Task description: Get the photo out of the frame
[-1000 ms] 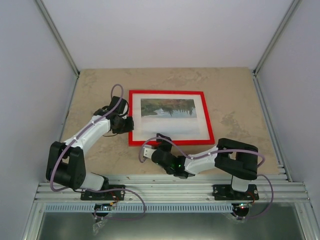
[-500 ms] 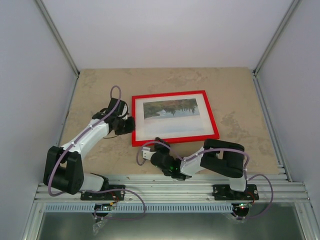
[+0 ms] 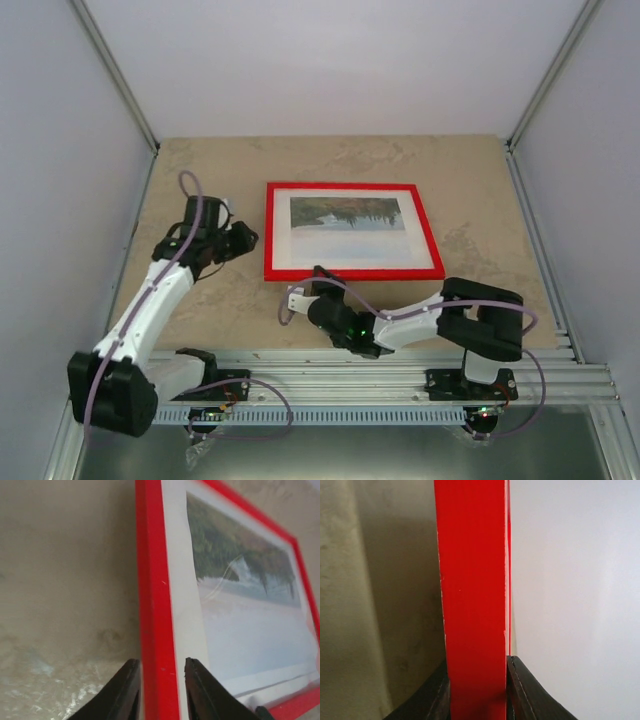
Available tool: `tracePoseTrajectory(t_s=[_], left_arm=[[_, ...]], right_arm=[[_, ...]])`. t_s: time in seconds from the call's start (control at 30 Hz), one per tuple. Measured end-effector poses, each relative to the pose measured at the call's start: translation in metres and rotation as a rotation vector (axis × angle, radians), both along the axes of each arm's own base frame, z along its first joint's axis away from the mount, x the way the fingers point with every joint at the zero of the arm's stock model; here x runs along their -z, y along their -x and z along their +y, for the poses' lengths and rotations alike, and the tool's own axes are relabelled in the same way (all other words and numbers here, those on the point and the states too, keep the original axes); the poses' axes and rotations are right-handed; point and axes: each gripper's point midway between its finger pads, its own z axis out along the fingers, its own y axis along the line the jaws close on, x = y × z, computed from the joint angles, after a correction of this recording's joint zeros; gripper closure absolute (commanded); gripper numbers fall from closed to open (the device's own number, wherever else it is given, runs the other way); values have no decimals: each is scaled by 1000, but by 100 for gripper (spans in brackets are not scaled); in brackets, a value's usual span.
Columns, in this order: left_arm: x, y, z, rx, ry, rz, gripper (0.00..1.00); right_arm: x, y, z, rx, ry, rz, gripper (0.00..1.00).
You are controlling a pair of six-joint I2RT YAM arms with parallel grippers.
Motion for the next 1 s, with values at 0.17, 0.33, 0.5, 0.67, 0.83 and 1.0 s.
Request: tracePoseTrajectory(t_s=[0.17, 0.33, 0.5, 0.67, 0.83, 1.0], left_arm=[[-52, -1, 27, -122, 65, -160, 64], [-96, 8, 36, -182, 123, -307, 46], [-132, 17, 38, -203, 188, -442, 37], [-139, 15, 37, -206, 210, -480, 28], [-142, 11, 35, -195, 216, -501, 24], [-147, 3, 29, -156, 224, -530, 20]], right_arm=[[-36, 1, -6, 3, -81, 25, 99], [-102, -5, -11, 14, -246, 67, 99], [-170, -12, -23, 33, -432, 80, 99], [-213, -11, -31, 20, -552, 109, 99], [-244, -9, -37, -12, -645, 175, 100], [-276, -15, -52, -28, -782, 240, 100]])
